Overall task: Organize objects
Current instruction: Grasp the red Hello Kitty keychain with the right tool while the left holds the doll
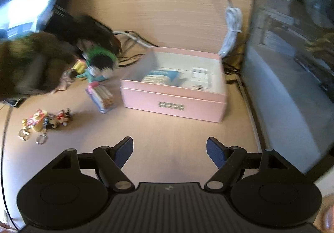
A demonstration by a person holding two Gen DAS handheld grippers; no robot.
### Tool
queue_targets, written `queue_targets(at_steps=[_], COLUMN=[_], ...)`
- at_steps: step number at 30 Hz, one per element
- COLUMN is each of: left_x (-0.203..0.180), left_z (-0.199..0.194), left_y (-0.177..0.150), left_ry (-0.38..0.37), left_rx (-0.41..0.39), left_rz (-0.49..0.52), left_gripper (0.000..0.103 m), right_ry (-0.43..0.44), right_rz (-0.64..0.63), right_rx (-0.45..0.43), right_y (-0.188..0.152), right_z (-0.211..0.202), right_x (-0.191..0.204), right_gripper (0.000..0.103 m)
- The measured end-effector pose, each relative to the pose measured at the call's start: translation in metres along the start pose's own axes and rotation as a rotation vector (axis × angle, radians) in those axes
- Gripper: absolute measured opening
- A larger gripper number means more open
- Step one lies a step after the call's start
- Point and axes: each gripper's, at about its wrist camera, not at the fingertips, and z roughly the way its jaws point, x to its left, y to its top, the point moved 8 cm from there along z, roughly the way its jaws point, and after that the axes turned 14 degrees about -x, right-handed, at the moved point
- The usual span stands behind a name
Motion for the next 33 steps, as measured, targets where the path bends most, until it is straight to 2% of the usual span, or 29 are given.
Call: queue_targets(at_steps=[2,3,5,7,10,14,18,20,22,27,30,33], left_x=[0.013,0.025,0.052,0.083,0.128,0.166,0.185,0.19,0.19,0.184,0.181,0.18], left_z=[-0.045,-0.068,-0.103,-0.137,-0.178,-0.218,-0.241,-0.251,-0.253,-0.254,-0.246,-0.242], left_y=[0.014,0.019,0.025,0.022,0.011,-0.013,-0.039,-0.047,-0.056,-0.075,-0.081,-0.082], left_ry=[-0.019,0.002,0.094,0.184,0.304,0.381,0.397,0.384,0.363,0.305,0.273,0.254], left_rx=[-0.059,-0.097,-0.148,-0.18,-0.18,-0.171,-0.15,-0.139,-0.123,-0.093,-0.086,-0.08], left_rz=[0.033,0.055,0.076,0.085,0.024,-0.067,-0.159,-0.171,-0.177,-0.182,-0.195,-0.205], left_gripper=[0.055,0.055,0.055,0.055,0.055,0.055,0.055,0.055,0.055,0.056,0.055,0.056], right_ry=[0.049,0.088,0.151,0.251,0.384,0.534,0.547,0.509,0.514,0.519,0.503,0.537], right_rz=[-0.025,-0.04,-0.08,-0.12,-0.223,-0.332,-0.429,-0.471,-0.478,-0.515,-0.545,-0.565], right_rx=[-0.007,-0.014,0.005,0.017,0.001,0.003,-0.045,-0.08,-0.087,-0.081,-0.042,0.002], right_y=[0.004,0.005,0.005,0.004,0.0,-0.006,-0.006,-0.005,-0.002,0.004,0.003,0.0], right_z=[0.006,0.011,0.022,0.028,0.033,0.043,0.058,0.067,0.07,0.066,0.072,0.075], right_x=[0.02,0.034,0.064,0.1,0.16,0.239,0.289,0.302,0.305,0.283,0.265,0.261], right_gripper=[0.082,0.086,0.086,0.086,0.086,0.086,0.086,0.086,0.086,0.086,0.084,0.077])
